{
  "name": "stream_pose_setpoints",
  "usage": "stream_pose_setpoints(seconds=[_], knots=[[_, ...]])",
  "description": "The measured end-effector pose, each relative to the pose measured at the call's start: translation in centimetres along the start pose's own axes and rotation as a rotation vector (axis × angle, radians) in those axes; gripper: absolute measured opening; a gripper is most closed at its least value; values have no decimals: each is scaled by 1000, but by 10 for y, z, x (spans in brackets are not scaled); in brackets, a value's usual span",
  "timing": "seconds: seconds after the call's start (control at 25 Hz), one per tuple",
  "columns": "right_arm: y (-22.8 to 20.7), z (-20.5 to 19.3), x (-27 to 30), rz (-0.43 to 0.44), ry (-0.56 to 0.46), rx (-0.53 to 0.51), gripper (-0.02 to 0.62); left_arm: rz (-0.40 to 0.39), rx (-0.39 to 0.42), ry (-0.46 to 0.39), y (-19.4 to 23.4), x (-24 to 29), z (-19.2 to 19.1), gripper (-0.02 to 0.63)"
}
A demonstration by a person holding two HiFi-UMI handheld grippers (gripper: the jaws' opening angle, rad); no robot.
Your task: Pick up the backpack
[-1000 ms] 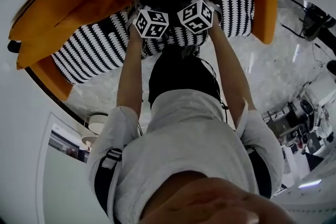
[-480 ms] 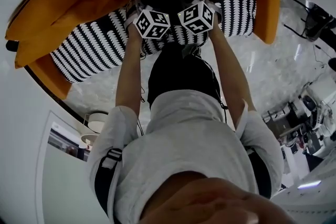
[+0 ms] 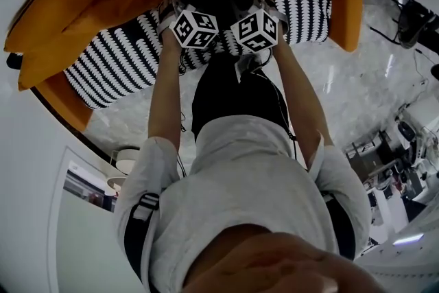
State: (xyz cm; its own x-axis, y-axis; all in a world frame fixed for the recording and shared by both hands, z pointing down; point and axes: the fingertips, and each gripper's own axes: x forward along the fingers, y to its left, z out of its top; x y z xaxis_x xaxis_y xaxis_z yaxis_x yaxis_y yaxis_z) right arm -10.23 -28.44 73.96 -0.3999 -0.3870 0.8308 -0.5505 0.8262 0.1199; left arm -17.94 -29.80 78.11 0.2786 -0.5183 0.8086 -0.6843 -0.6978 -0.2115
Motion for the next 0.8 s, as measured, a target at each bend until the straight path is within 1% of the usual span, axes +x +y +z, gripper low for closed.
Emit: stream_pose_setpoints(seconds=[0.36, 0.52, 0.6, 0.72, 0.8], knots=[[14, -13, -23, 11, -40, 12, 72, 45, 72, 2, -20, -8, 4, 198], [28, -16, -37, 11, -54, 5, 72, 43, 73, -1, -33, -21, -1, 193], [30, -24, -42, 9, -59, 8, 72, 36, 56, -7, -42, -23, -1, 165], [36, -36, -53, 6, -73, 17, 72, 27, 32, -4, -56, -30, -2, 106], [45, -40, -60, 2, -83, 17, 72, 30, 11, -4, -64, -40, -7, 92]])
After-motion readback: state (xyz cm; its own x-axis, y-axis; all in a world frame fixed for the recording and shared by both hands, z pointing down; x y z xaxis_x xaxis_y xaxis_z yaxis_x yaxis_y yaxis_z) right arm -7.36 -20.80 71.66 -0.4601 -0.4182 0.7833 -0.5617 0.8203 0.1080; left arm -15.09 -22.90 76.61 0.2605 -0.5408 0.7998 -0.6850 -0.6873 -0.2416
